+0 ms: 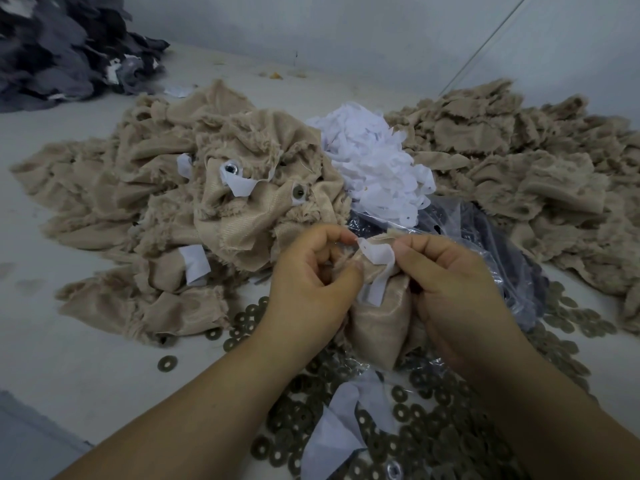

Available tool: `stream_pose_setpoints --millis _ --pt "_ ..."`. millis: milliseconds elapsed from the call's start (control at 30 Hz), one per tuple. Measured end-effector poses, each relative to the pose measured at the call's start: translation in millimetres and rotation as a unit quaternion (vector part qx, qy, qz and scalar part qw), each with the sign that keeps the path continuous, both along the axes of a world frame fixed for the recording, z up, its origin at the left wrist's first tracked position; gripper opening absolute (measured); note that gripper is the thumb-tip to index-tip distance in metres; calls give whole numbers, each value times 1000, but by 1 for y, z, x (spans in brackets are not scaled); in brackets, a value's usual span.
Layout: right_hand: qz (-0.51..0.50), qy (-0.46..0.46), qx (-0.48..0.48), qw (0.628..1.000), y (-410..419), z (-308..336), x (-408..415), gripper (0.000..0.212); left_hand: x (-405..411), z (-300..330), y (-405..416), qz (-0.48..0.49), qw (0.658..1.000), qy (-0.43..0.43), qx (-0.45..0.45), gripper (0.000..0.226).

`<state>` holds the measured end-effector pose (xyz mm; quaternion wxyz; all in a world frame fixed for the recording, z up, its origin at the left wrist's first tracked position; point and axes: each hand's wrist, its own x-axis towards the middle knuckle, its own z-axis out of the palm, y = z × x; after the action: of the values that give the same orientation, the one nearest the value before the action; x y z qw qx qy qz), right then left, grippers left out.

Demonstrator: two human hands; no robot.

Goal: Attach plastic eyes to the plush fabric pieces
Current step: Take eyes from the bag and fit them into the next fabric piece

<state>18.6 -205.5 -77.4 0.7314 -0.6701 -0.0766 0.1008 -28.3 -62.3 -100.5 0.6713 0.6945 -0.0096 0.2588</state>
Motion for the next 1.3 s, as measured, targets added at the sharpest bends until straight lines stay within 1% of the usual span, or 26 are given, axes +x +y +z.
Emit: stream_pose_setpoints --millis 133,233,300,367,467,567,633,700,767,833,900,967,1000,1100,1233,1300 --pt "-3 14 14 1000 0 3 -1 3 1 -3 0 3 1000 18 -2 11" --pt "-5 82 37 996 2 5 -1 17 1 -4 0 16 1000 17 -14 16" --pt "24 126 50 990 2 8 -1 18 0 -2 0 18 999 -2 -27 17" --pt "47 152 42 986 -1 12 0 22 -1 0 0 19 999 -29 -22 14" --pt "73 176 15 982 -4 17 2 35 -4 4 -1 25 997 -66 13 9" --pt "92 192 11 977 -5 21 -1 50 -7 10 -2 40 995 -83 35 7" --pt "104 201 13 974 -5 23 -3 55 -7 19 0 51 992 -95 68 9" --pt "112 201 3 973 -6 25 -4 53 -7 30 4 61 987 -111 98 12" --pt "120 204 0 972 -6 26 -5 46 -9 41 9 71 979 -131 139 12" --pt "145 233 5 962 -5 27 -8 45 -11 48 11 65 974 -138 169 9" --pt "170 274 17 946 -5 26 -8 58 -14 49 12 47 973 -131 183 8" --pt "168 299 62 937 -3 26 -8 65 -17 48 12 17 974 -117 195 10" --pt "162 304 90 935 -2 28 -9 65 -19 47 11 1 972 -112 206 10" --pt "128 288 144 938 2 28 -12 54 -24 44 11 -29 970 -92 224 10" --pt "106 228 179 951 6 25 -16 51 -25 41 11 -9 986 7 168 8" --pt "91 207 190 956 6 25 -18 46 -22 41 9 19 983 34 178 18"
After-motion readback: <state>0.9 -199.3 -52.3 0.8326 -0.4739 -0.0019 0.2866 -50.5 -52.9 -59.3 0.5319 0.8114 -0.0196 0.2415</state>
